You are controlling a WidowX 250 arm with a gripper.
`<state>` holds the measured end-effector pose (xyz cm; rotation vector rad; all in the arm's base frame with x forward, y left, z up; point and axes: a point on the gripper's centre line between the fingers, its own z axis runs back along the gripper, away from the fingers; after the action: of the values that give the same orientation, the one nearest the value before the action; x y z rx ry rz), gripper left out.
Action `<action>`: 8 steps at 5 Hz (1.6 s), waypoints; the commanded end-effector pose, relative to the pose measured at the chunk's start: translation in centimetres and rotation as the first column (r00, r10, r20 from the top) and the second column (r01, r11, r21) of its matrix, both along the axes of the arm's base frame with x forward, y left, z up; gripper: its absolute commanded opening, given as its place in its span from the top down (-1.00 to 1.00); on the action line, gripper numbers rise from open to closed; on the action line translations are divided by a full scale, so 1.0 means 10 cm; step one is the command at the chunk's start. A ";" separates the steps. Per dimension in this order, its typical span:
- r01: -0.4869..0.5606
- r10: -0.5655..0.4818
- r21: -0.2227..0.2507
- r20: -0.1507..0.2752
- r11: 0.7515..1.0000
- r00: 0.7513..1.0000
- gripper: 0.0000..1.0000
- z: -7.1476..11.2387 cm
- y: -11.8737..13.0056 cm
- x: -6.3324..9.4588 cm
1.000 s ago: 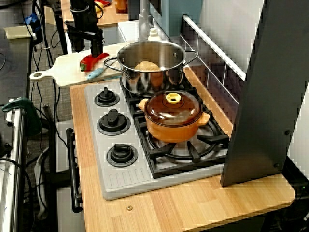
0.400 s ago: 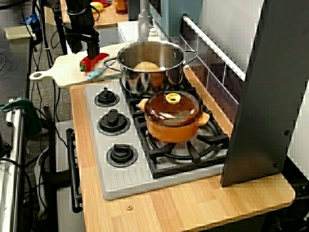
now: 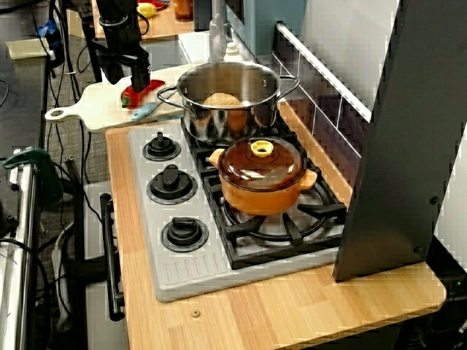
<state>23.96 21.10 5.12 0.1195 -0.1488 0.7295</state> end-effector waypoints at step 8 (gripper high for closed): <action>-0.021 0.020 0.028 0.025 0.999 0.999 1.00 0.07 0.13 0.04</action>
<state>24.40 21.38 4.41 0.1223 -0.1382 0.7469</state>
